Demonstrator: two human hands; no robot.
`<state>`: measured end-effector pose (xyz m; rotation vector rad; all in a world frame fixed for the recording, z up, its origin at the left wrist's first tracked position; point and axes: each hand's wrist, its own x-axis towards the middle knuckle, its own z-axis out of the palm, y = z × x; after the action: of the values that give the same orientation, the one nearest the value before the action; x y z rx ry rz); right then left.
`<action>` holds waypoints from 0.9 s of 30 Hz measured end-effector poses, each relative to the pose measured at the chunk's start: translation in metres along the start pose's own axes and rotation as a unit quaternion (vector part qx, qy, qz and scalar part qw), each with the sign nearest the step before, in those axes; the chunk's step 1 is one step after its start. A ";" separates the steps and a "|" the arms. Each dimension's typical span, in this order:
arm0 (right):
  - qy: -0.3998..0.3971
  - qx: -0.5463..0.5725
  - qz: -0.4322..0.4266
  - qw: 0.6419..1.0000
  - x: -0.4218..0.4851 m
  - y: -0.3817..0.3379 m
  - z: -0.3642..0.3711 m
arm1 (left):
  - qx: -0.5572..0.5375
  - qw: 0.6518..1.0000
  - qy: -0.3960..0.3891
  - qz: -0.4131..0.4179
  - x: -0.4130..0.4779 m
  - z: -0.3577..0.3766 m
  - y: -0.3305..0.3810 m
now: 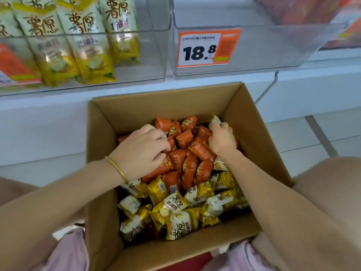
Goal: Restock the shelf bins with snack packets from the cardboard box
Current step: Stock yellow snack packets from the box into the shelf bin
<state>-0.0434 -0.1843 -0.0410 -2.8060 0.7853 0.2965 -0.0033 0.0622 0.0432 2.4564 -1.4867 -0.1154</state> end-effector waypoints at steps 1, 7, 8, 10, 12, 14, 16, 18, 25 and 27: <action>-0.002 -0.012 0.001 1.000 0.010 0.004 0.003 | 0.000 1.000 0.000 0.000 0.001 0.002 -0.001; -0.124 -0.125 0.000 0.984 0.053 0.020 0.027 | -0.013 1.000 -0.015 -0.012 0.005 0.014 -0.007; -0.128 -0.151 0.003 0.980 0.057 0.019 0.030 | -0.018 1.000 -0.017 -0.012 0.006 0.016 -0.009; -0.129 -0.195 0.000 0.972 0.064 0.017 0.034 | -0.025 0.999 -0.024 -0.015 0.006 0.019 -0.012; -0.105 -0.220 -0.018 0.970 0.064 0.017 0.034 | -0.026 0.999 -0.025 -0.016 0.007 0.021 -0.014; -0.038 -0.207 -0.031 0.977 0.056 0.019 0.032 | -0.024 0.999 -0.026 -0.016 0.007 0.022 -0.016; 0.027 -0.121 -0.035 0.992 0.042 0.022 0.027 | -0.024 0.999 -0.032 -0.023 0.007 0.021 -0.015; 0.050 0.014 -0.014 0.999 0.019 0.022 0.015 | -0.033 0.998 -0.035 -0.029 0.008 0.019 -0.012; 0.088 0.373 -0.007 0.924 -0.056 -0.018 -0.043 | -0.142 0.982 -0.040 -0.116 0.018 0.008 0.009; -0.037 0.532 0.020 0.846 -0.075 -0.032 -0.059 | -0.185 0.971 -0.034 -0.146 0.020 0.003 0.013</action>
<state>-0.0814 -0.1367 0.0387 -1.7120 0.6810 -0.0441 -0.0060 0.0387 0.0450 2.3563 -1.0038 -0.4919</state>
